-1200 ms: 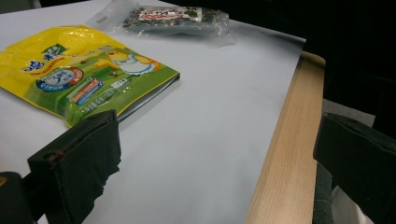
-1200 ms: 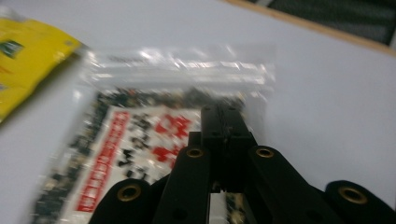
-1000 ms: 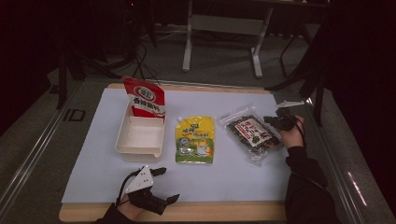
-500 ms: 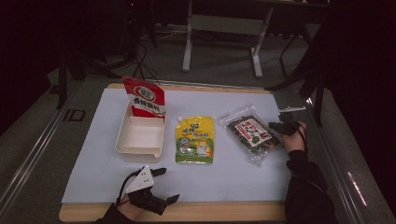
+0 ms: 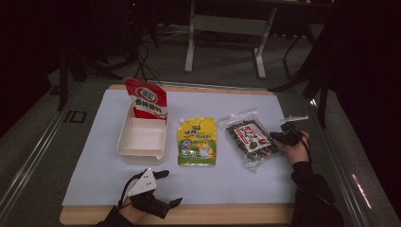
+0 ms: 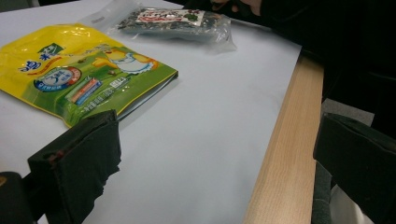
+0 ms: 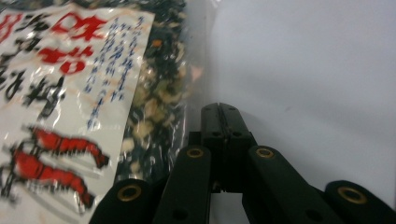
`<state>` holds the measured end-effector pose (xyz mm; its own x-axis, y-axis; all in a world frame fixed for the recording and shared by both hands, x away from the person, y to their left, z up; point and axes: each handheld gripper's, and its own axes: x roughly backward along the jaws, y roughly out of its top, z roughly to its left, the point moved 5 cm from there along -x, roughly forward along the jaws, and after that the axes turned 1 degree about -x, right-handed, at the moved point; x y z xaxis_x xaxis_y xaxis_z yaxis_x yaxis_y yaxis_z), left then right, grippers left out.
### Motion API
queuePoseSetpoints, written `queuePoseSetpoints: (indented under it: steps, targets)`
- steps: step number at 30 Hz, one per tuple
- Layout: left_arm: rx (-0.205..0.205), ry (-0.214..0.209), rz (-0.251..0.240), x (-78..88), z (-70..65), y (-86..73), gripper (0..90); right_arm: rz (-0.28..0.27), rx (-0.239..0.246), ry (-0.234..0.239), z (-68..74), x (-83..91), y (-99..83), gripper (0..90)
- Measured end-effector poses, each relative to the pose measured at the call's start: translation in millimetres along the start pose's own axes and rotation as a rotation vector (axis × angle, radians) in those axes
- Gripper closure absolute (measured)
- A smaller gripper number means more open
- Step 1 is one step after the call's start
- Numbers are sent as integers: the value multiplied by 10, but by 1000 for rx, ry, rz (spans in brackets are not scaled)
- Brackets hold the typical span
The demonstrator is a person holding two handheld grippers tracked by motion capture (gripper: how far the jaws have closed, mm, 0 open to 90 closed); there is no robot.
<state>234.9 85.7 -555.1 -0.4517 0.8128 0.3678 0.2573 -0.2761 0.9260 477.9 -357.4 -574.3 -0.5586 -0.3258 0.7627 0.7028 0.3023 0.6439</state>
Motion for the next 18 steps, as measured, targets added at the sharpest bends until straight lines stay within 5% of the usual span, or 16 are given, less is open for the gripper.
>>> queuePoseSetpoints:
  steps: [12,18]
  targets:
    - [-6,-7,1,-11,-19,14,19,25,59,42,329,188,-238,900]
    - [-9,-9,2,-14,-23,17,19,22,44,99,484,239,-332,900]
